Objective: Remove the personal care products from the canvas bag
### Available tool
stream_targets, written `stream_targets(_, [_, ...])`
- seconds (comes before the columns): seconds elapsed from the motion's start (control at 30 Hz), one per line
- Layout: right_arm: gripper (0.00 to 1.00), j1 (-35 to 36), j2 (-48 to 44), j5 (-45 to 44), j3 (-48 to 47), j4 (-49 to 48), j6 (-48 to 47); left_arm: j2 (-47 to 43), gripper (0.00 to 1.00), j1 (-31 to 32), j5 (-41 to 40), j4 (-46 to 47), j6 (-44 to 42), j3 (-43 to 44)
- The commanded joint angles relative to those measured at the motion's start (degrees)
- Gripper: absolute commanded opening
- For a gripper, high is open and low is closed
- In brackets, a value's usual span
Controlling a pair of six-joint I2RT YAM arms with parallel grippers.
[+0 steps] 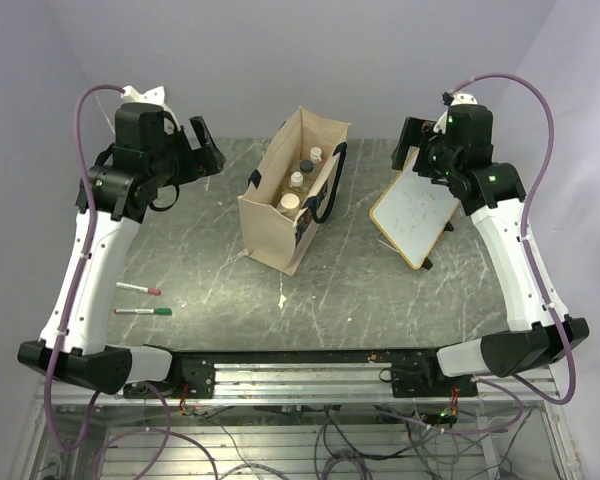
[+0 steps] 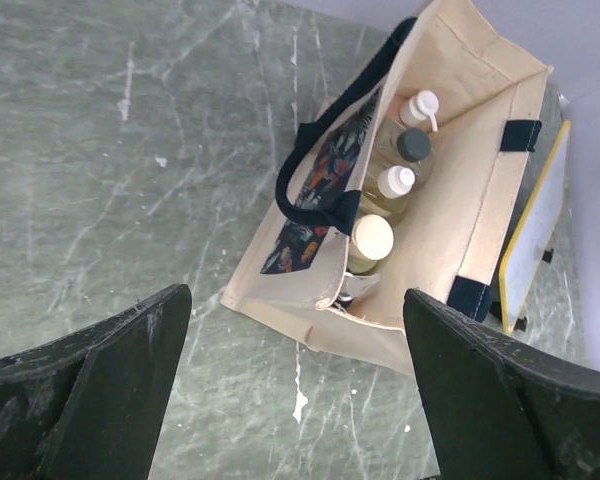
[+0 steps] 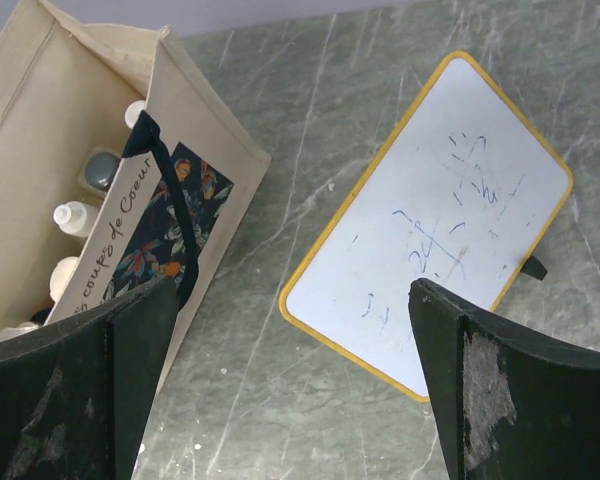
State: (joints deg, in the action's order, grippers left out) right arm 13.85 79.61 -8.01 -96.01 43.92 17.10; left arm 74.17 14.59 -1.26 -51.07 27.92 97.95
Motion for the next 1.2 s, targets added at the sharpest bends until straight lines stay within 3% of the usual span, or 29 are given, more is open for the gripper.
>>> stream_targets(0.0, [1.0,0.2,0.8,1.0,-1.0,0.5,1.8,2.9,0.98,0.3,8.3,-0.2,2.2,1.8])
stream_targets(0.33, [1.0,0.1,-0.9,8.5,4.4,-5.7,1.7,6.9,0.97,1.2,15.0,3.0,5.2,0.7])
stream_targets(0.53, [1.0,0.2,3.5,19.7,3.1,-4.1,-0.2,10.7,0.94,3.5,17.6,6.1,7.5,-0.5])
stream_targets(0.67, [1.0,1.6,6.1,26.9,3.2,-5.4,3.7,14.3,0.89,5.4,15.7,5.4,7.8,0.5])
stream_targets(1.0, [1.0,15.2,16.3,23.7,-2.3,-3.1,10.5,22.2,0.8,7.6,10.5,-1.8,3.8,2.6])
stream_targets(1.17, [0.94,16.0,20.1,26.3,-3.0,2.0,10.5,21.4,0.64,8.3,11.1,-0.9,4.7,0.3])
